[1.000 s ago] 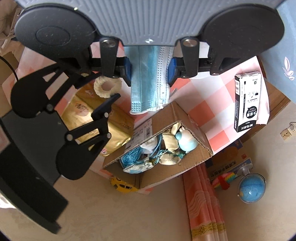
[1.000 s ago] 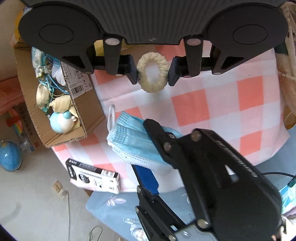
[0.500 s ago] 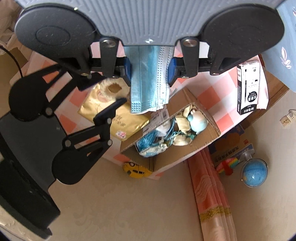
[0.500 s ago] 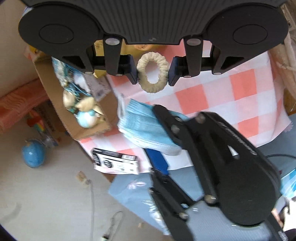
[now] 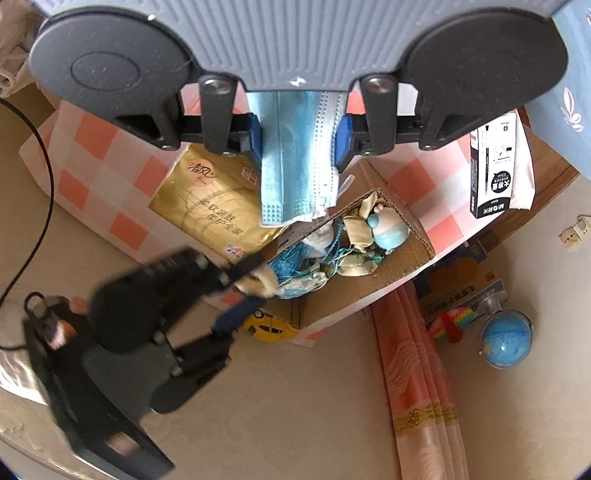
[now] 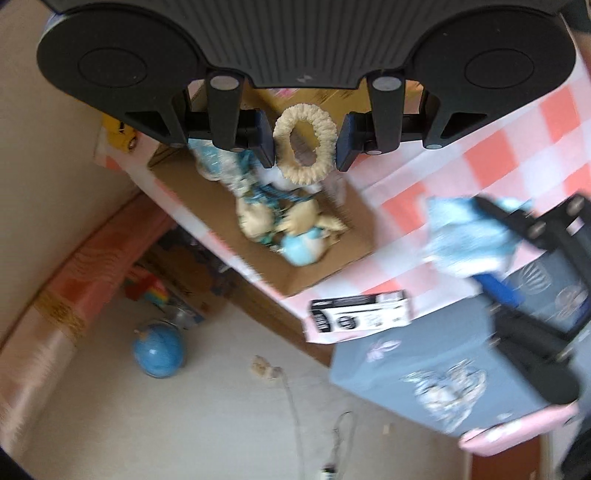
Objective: Organize soft objects
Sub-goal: 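Carry the cream scrunchie into the box with the right tool and release, then carry the blue mask into the box with the left tool and release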
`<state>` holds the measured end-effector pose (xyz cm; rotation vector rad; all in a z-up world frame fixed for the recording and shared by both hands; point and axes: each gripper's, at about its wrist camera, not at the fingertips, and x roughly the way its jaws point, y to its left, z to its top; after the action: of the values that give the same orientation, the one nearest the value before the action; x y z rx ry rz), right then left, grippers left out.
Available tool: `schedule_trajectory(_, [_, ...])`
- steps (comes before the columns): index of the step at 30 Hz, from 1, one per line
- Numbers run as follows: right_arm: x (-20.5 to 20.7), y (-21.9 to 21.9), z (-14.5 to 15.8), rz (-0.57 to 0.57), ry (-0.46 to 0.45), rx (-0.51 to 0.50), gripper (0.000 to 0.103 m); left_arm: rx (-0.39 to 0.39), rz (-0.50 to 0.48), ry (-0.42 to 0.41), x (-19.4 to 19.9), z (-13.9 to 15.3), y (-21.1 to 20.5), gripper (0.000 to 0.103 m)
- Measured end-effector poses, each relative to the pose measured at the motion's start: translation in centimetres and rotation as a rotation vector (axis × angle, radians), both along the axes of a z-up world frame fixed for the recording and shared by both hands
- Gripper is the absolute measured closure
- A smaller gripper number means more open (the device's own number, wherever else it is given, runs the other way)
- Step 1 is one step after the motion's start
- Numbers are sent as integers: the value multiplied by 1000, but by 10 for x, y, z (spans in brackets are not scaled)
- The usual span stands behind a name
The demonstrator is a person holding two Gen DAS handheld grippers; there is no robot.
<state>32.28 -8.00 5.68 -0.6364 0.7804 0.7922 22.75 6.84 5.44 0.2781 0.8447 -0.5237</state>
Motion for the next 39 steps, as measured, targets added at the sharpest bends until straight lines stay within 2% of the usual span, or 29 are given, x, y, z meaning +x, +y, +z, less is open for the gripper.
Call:
schedule_trajectory(6, [38, 8, -8, -74, 17, 34, 62, 2, 20, 14, 5, -5, 7, 66])
schedule_trajectory(13, [65, 14, -28, -209, 98, 74, 62, 2, 33, 15, 9, -4, 9, 66])
schedule_trajectory(15, [65, 15, -33, -244, 87, 69, 54, 1, 33, 14, 11, -4, 8, 66])
schedule_trajectory(16, [64, 14, -33, -262, 72, 67, 41, 1, 34, 13, 12, -4, 8, 66])
schedule_trajectory(17, [63, 14, -33, -280, 58, 66, 23, -1, 35, 12, 12, -3, 7, 66])
schedule_trajectory(19, [59, 10, -31, -299, 40, 100, 6, -5, 37, 12, 14, -3, 6, 66])
schedule_trajectory(20, [56, 7, -29, -309, 39, 126, 4, -7, 39, 12, 15, -3, 6, 66])
schedule_trajectory(27, [28, -23, -24, -462, 36, 237, 1, -51, 47, 20, 14, 0, -1, 66])
schedule_trajectory(30, [0, -40, -18, -520, -14, 302, 0, -82, 51, 22, 13, 2, -8, 66])
schedule_trajectory(34, [-37, -67, -14, -560, -16, 405, 0, -127, 70, 33, 16, 0, -18, 66])
schedule_trajectory(39, [-88, -78, -22, -597, -101, 356, 0, -115, 95, 50, 31, -9, -38, 66])
